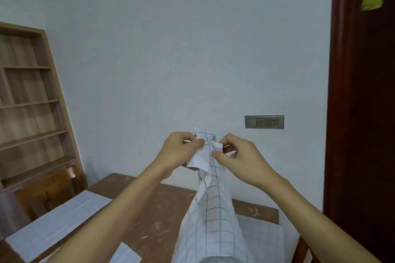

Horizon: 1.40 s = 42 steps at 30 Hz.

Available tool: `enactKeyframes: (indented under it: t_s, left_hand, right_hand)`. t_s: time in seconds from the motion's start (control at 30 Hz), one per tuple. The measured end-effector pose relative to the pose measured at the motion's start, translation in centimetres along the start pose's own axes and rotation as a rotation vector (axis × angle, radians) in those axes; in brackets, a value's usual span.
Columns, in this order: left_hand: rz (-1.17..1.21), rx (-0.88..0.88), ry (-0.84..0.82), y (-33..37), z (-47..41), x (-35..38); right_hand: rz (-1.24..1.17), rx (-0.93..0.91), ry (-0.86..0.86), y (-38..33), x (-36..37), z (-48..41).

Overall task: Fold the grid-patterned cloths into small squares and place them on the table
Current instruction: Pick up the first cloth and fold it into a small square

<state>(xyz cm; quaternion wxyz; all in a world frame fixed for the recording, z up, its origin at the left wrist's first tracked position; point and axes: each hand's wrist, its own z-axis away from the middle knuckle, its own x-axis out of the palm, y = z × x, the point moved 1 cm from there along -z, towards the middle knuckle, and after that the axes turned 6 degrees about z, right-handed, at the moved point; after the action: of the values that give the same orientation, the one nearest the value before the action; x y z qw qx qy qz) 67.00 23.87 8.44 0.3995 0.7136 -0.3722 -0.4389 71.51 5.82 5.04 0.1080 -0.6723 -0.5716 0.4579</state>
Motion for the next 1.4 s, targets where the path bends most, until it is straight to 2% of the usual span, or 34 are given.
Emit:
enactKeyframes:
  t_s: [0.23,0.37,0.5,0.6,0.67,0.73,0.8,0.87,0.97,1.13,1.23,1.3,1.4]
  left_hand:
    - [0.089,-0.024,0.046,1.9,0.6,1.8]
    - [0.183,-0.037,-0.001,2.5,1.2,2.4]
    - [0.281,-0.035,-0.088,3.4,2.0,3.1]
    - [0.272,0.022,0.067,2.6,2.3,3.2]
    - [0.179,0.138,0.238,1.5,2.0,3.1]
    - [0.087,0.178,0.307,0.4,1.8,3.1]
    - [0.095,0.092,0.229,-0.6,1.5,3.2]
    - [0.168,-0.015,0.067,-1.4,1.3,3.4]
    - [0.267,-0.060,-0.141,-2.7,1.3,4.0]
    - [0.340,0.045,-0.165,-3.6,1.3,5.7]
    - [0.347,0.090,-0.148,-3.0,0.9,6.0]
    - [0.300,0.156,-0.122,-2.4,0.8,6.0]
    - [0.147,0.290,-0.071,-2.0,0.5,6.3]
  right_hand:
    - [-0.104,-0.048,0.068,-1.2,-0.4,1.1]
    - [-0.036,-0.057,0.004,-1.0,-0.5,1.9]
    - [-0.031,-0.081,0.175,-0.3,-0.9,2.1]
    - [-0.185,0.011,0.313,0.3,-2.2,2.2]
    - [-0.298,0.042,0.325,0.4,-3.3,2.4]
    - [-0.395,0.067,0.308,0.3,-4.3,2.6]
    - [-0.446,0.092,0.307,0.4,-5.0,2.8]
    - [-0.502,0.117,0.309,0.6,-5.5,2.9]
    - [-0.616,0.155,0.305,0.7,-6.2,3.1]
    - [-0.691,0.197,0.289,1.6,-7.8,3.6]
    - [-0.529,0.254,0.319,2.8,-8.9,3.8]
    - [-0.197,0.266,0.402,3.2,-9.4,3.8]
    - [0.236,0.086,0.428,2.6,-9.7,3.7]
